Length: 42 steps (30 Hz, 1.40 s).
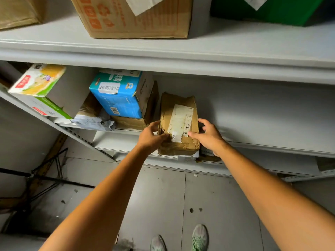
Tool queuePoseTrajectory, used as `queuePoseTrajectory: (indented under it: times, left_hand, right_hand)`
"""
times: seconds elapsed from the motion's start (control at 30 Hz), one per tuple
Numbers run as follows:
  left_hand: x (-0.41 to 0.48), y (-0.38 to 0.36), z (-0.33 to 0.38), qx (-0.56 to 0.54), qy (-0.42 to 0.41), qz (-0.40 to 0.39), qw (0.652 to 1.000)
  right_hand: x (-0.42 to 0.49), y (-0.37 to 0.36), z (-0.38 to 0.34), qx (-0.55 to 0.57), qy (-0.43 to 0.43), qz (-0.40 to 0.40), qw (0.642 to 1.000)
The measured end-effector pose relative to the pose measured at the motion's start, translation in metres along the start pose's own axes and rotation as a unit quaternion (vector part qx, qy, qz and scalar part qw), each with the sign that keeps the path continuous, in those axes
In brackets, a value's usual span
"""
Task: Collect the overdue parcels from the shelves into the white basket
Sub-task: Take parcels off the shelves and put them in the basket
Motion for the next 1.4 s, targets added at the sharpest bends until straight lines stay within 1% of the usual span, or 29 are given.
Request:
queuePoseTrajectory:
  times: [0.23,0.43,0.6,0.77,1.07,1.2,1.4]
  left_hand:
    - [0.005,-0.002,-0.005,-0.05,0.03,-0.053,0.997]
    - [-0.023,-0.007,-0.018,-0.084,0.041,-0.082,0.992]
    - [-0.054,-0.008,-0.031,-0.104,0.025,-0.1,0.989]
    - [-0.091,-0.002,-0.019,-0.129,0.001,-0.122,0.984]
    - [-0.158,0.006,0.023,-0.145,-0.045,-0.097,0.984]
    - [-0.187,0.003,0.038,-0.142,-0.06,-0.077,0.985]
    - [-0.23,-0.002,0.047,-0.175,-0.057,-0.045,0.982]
  right_hand:
    - [-0.004,0.0,0.012,0.044,0.005,0.022,0.999]
    - [-0.034,-0.006,0.027,0.05,0.011,0.037,0.998]
    - [-0.066,-0.006,0.027,0.051,0.021,0.049,0.997]
    - [-0.105,0.005,0.015,0.045,0.039,0.073,0.996]
    - [-0.168,0.041,-0.032,-0.007,0.1,0.112,0.989]
    - [-0.191,0.062,-0.044,-0.005,0.134,0.091,0.987]
    - [-0.215,0.083,-0.056,-0.035,0.177,0.051,0.982]
Point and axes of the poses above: each hand's wrist, its own x-axis towards the middle knuckle, its own y-axis out of the back of the hand, z = x × y, the point moved 5 cm from there along x, towards the middle knuckle, and after that the axes turned 5 degrees about y, right-handed, at the moved point
